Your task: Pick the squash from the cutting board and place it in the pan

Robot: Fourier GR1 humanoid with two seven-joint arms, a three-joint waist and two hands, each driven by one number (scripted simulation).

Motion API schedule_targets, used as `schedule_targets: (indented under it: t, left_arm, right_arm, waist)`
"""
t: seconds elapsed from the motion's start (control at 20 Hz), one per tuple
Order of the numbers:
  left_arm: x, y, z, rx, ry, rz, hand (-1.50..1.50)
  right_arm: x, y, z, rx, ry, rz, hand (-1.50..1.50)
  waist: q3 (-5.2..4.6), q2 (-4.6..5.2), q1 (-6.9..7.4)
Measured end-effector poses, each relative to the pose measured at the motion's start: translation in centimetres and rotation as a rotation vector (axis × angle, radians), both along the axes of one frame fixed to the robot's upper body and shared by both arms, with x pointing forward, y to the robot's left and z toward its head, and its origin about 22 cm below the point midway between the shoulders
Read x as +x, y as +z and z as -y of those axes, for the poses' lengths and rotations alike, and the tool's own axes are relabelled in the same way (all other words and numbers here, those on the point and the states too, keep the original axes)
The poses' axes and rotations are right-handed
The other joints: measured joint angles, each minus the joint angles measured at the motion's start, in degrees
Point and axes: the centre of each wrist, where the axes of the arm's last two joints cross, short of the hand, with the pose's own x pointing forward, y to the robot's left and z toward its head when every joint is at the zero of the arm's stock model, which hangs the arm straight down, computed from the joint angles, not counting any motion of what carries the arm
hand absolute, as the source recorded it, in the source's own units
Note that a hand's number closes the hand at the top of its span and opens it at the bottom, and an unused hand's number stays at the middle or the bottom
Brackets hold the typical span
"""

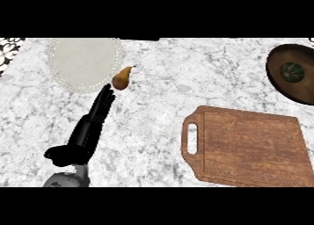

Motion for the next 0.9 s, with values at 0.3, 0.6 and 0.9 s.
schedule_targets:
  t: [0.3,0.6,0.9]
  left_arm:
    - [0.3,-0.1,-0.4,0.005,0.012,-0.005,0.00]
    - [0.1,-0.5,-0.6,-0.001,0.017,-0.010,0.00]
    - [-0.3,-0.8,-0.9,-0.002,0.023,-0.013,0.00]
  right_arm:
    - [-2.1,-0.2,2.0,0.016,0.039,-0.052,-1.50]
    - [-3.6,-0.8,3.1,-0.017,0.038,-0.062,-1.50]
    - [-5.0,-1.2,4.0,-0.052,0.028,-0.070,-1.50]
  waist:
    - [0.03,-0.11,-0.67]
    - [0.06,-0.33,-1.03]
    - [0.06,-0.52,-1.20]
